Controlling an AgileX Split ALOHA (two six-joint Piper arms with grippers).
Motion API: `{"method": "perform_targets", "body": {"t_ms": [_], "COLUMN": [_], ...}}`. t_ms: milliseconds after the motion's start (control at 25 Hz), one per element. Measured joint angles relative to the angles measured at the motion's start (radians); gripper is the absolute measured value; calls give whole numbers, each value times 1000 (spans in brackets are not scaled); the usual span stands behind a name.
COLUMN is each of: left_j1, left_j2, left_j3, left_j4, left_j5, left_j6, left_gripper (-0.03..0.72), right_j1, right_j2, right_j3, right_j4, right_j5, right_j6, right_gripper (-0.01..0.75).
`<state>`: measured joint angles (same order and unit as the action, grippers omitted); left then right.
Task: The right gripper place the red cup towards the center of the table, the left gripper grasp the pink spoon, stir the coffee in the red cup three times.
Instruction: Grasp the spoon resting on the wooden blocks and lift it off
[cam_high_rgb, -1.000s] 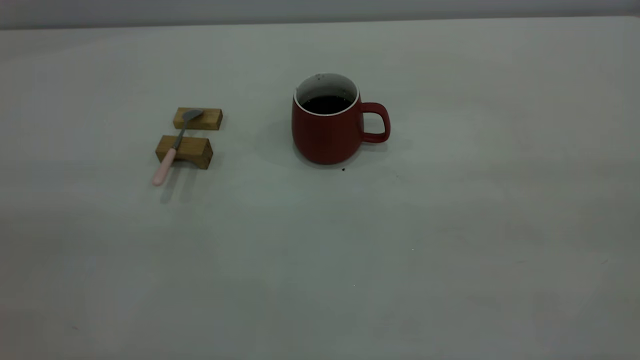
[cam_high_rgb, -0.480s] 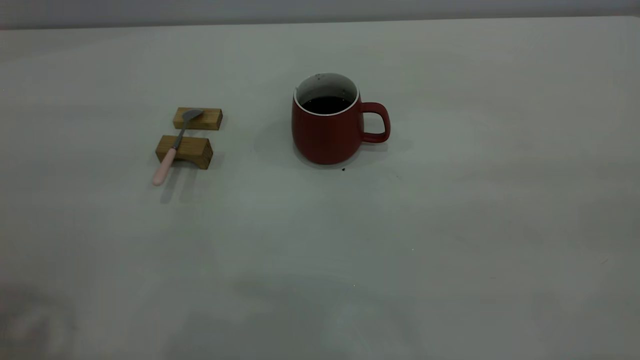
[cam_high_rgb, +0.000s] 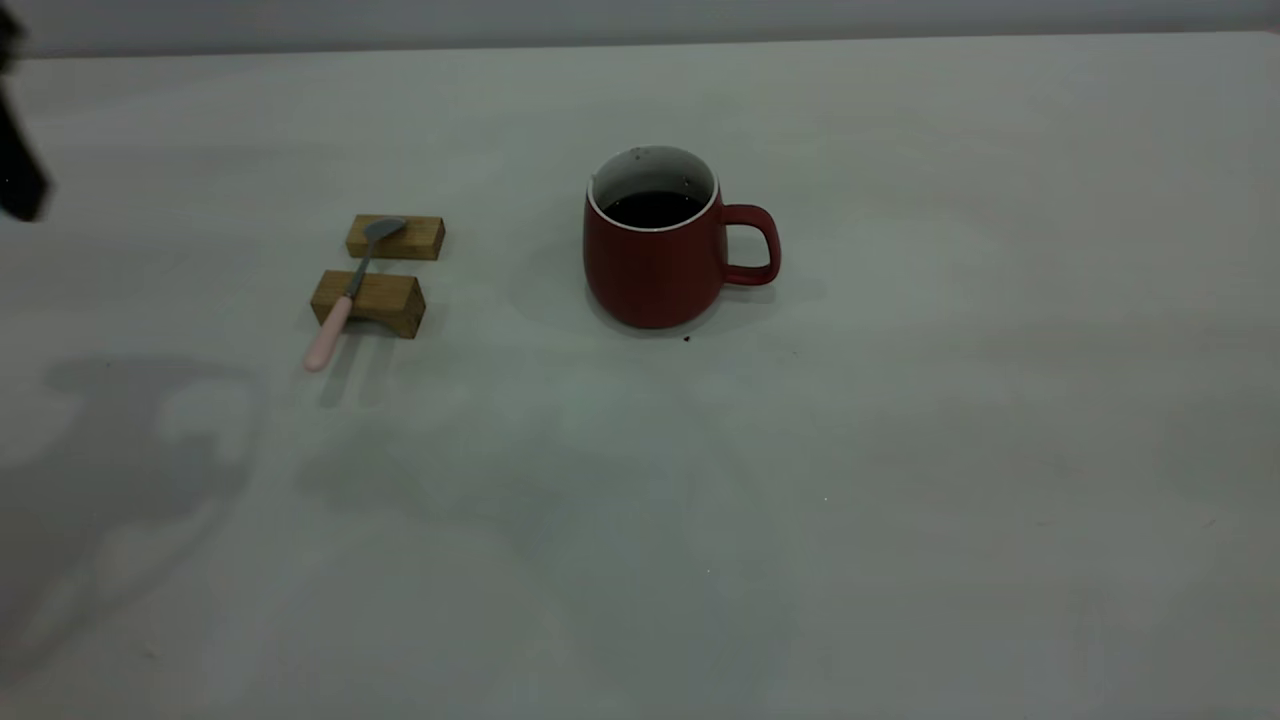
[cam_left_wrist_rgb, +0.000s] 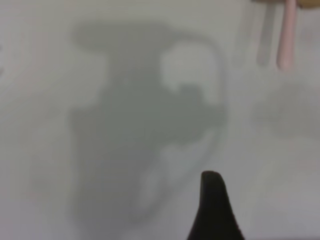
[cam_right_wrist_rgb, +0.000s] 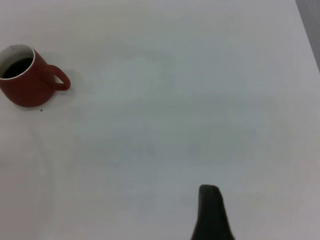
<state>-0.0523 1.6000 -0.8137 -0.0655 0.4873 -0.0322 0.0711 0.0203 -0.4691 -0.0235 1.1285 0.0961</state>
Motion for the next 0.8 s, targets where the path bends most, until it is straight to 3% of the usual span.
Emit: {"method": "perform_targets", "body": {"t_ms": [440, 800], "left_j1": [-131, -148], "left_j2": [425, 605], "left_j3": [-220, -334], "left_j4": [-5, -5], "left_j5": [-120, -142], "left_j6": [-83, -130], "left_gripper": [593, 593], "right_j1": [0, 0], "right_j2": [0, 0], "right_j3": [0, 0], "right_j4": [0, 0], "right_j5": [0, 0], "right_j6": [0, 0], "right_gripper": [587, 587]}}
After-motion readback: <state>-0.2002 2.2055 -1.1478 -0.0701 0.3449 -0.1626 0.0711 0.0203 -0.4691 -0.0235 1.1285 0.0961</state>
